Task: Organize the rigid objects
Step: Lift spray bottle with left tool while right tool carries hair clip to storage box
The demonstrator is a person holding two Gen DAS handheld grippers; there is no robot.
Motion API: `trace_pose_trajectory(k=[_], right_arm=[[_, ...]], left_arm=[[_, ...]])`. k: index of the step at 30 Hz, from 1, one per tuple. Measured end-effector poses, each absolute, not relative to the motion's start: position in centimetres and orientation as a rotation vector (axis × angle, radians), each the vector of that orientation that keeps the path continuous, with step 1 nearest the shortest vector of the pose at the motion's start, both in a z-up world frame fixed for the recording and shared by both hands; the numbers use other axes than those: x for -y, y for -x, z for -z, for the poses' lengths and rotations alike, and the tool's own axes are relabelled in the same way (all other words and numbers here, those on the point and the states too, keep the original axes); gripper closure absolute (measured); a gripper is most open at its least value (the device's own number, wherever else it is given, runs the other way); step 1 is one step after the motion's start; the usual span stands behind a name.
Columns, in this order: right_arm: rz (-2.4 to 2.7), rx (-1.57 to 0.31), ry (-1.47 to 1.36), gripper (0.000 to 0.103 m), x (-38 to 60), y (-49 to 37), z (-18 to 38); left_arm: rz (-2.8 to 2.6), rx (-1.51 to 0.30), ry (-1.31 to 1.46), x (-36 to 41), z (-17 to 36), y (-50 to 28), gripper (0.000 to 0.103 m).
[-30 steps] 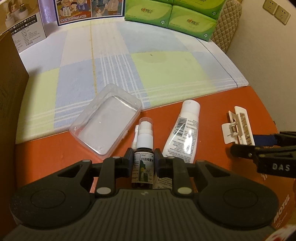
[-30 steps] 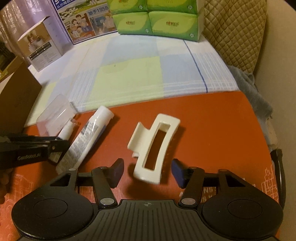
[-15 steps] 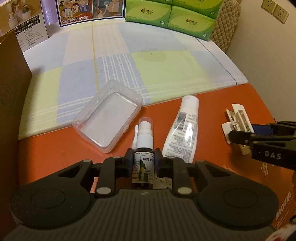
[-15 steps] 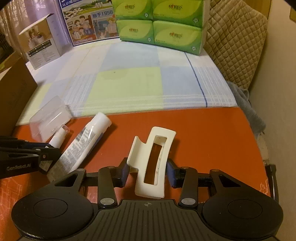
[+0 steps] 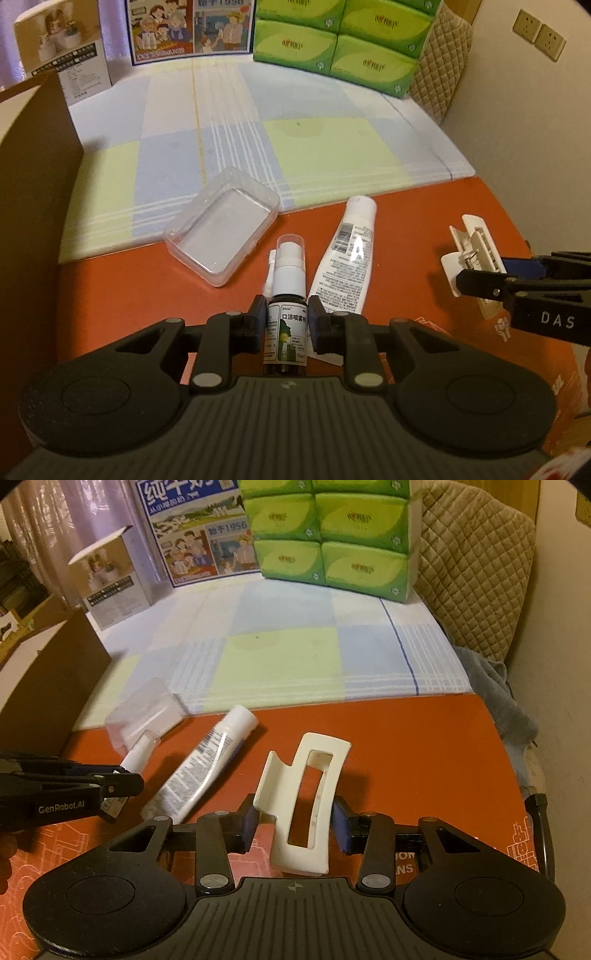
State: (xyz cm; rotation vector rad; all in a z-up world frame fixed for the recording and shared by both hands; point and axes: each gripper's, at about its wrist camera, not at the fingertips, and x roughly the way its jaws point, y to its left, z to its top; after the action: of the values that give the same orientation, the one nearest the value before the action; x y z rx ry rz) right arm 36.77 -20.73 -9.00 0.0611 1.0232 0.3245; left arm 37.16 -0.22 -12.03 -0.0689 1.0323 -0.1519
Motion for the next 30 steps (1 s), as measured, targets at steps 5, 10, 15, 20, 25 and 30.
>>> trace_pose_trajectory(k=[5, 10, 15, 20, 25, 30], right_arm=[[-0.341, -0.999, -0.061, 0.065, 20.3, -35.9, 7.7], [-0.362, -0.98, -0.061, 0.064, 19.8, -35.1, 6.5], [-0.401, -0.959, -0.072, 0.064, 19.0, -34.2, 4.9], [-0.454, -0.935, -0.07, 0.064, 17.3, -33.3, 3.2], [-0.52, -0.913, -0.075, 0.064, 15.1, -32.2, 1.7], [-0.595, -0.886, -0.069, 0.064, 12.3, -31.2, 0.3]], left_arm=[[0.139, -0.995, 0.092, -0.4, 10.3, -36.0, 0.084], [0.132, -0.946, 0.115, -1.2, 8.3, -34.7, 0.084], [0.123, -0.894, 0.139, -2.3, 5.9, -33.1, 0.084], [0.104, -0.858, 0.155, -3.6, 3.8, -31.5, 0.084], [0.074, -0.825, 0.172, -5.4, 1.9, -29.5, 0.084], [0.03, -0.798, 0.192, -7.8, 0.6, -27.5, 0.084]])
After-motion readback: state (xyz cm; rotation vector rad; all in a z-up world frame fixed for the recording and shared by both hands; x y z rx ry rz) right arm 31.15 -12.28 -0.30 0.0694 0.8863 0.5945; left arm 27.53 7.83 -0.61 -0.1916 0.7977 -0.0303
